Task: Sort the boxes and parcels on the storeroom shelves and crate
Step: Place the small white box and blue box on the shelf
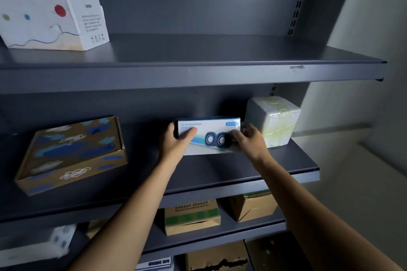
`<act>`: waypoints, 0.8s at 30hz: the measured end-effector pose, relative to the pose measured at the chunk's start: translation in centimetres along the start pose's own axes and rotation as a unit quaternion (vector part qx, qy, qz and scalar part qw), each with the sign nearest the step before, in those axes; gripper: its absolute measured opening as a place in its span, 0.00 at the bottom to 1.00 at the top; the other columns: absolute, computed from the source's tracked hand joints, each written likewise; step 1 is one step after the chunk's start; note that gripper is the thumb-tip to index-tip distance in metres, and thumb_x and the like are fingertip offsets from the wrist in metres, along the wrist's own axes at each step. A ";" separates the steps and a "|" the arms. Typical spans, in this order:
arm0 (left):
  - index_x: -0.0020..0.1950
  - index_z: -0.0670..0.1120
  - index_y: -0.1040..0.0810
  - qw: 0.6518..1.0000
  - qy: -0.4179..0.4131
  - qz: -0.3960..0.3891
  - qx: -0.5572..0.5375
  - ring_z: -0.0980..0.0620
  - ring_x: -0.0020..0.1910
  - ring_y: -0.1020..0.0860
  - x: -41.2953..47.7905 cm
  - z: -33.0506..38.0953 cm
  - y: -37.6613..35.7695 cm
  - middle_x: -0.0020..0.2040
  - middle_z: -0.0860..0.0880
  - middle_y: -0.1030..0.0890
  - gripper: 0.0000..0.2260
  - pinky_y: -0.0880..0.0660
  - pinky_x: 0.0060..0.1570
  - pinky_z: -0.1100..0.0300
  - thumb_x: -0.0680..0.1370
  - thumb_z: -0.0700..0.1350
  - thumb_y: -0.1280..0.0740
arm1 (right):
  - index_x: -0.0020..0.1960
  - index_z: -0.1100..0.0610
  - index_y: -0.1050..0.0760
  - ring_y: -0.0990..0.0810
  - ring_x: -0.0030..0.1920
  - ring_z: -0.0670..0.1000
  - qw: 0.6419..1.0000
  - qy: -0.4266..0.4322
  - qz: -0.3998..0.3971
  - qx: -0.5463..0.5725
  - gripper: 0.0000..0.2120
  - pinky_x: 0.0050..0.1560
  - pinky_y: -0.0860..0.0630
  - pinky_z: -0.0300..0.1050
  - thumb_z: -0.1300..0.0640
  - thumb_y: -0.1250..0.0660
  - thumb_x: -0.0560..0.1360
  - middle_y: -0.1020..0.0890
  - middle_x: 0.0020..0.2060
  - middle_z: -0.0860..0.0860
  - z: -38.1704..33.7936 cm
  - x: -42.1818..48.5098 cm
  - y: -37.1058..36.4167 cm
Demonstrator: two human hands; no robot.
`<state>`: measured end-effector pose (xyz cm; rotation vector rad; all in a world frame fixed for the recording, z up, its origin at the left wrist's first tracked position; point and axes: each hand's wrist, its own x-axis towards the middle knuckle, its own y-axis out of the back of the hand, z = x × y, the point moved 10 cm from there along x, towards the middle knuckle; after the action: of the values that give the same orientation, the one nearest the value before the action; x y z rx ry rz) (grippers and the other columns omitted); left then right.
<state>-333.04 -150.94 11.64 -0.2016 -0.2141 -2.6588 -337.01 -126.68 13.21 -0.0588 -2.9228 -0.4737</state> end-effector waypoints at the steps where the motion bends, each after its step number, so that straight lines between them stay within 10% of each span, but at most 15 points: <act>1: 0.51 0.49 0.23 1.000 0.005 0.005 -0.006 0.59 0.44 0.21 0.0 -0.2 0.3 0.46 0.55 0.19 0.07 0.29 0.37 0.73 0.75 0.46 0.28 | 0.43 0.51 0.28 0.21 0.40 0.49 0.999 -0.003 -0.006 0.040 0.07 0.42 0.23 0.42 0.61 0.33 0.77 0.20 0.39 0.49 -0.3 -0.4 -0.2; 5: 0.50 0.43 0.22 0.998 0.019 0.013 -0.061 0.58 0.41 0.23 0.0 -0.7 1.4 0.45 0.51 0.18 0.09 0.29 0.35 0.73 0.78 0.48 0.32 | 0.57 0.54 0.33 0.20 0.45 0.40 0.988 -0.029 -0.074 0.134 0.11 0.44 0.25 0.39 0.51 0.36 0.80 0.19 0.49 0.46 -0.3 -1.8 -1.8; 13: 0.68 0.46 0.29 0.997 -0.033 0.049 0.044 0.47 0.61 0.26 0.7 -0.5 3.4 0.61 0.48 0.25 0.23 0.27 0.61 0.52 0.74 0.48 0.29 | 0.72 0.51 0.36 0.17 0.55 0.50 0.975 -0.051 -0.059 0.207 0.35 0.53 0.19 0.53 0.44 0.27 0.69 0.19 0.58 0.53 -0.4 -3.5 -3.2; 18: 0.62 0.44 0.25 0.979 -0.166 -0.005 0.119 0.44 0.56 0.24 -2.8 4.2 0.6 0.56 0.43 0.23 0.24 0.27 0.58 0.48 0.70 0.54 0.33 | 0.63 0.57 0.27 0.17 0.51 0.49 0.983 0.028 -0.020 0.178 0.21 0.45 0.21 0.40 0.51 0.28 0.74 0.17 0.52 0.53 -3.5 -4.4 -3.2; 21: 0.68 0.48 0.28 0.988 -0.097 -0.073 0.092 0.51 0.61 0.26 -3.6 4.7 -1.4 0.62 0.47 0.24 0.35 0.28 0.63 0.53 0.67 0.67 0.37 | 0.63 0.53 0.29 0.18 0.52 0.43 0.985 0.054 -0.024 0.165 0.19 0.50 0.21 0.39 0.51 0.29 0.75 0.18 0.52 0.48 -4.7 -4.8 -3.2; 24: 0.63 0.51 0.27 0.991 -0.052 -0.116 0.032 0.56 0.57 0.22 -3.5 4.5 -1.9 0.58 0.52 0.21 0.26 0.24 0.59 0.56 0.69 0.60 0.28 | 0.64 0.50 0.28 0.20 0.57 0.46 0.987 0.055 -0.025 0.152 0.14 0.61 0.23 0.49 0.54 0.33 0.79 0.19 0.57 0.48 -5.0 -4.4 -2.7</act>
<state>-330.34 -146.87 15.14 -0.3135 -0.3765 -2.8691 -332.04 -130.83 16.23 0.0781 -2.8554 -0.0330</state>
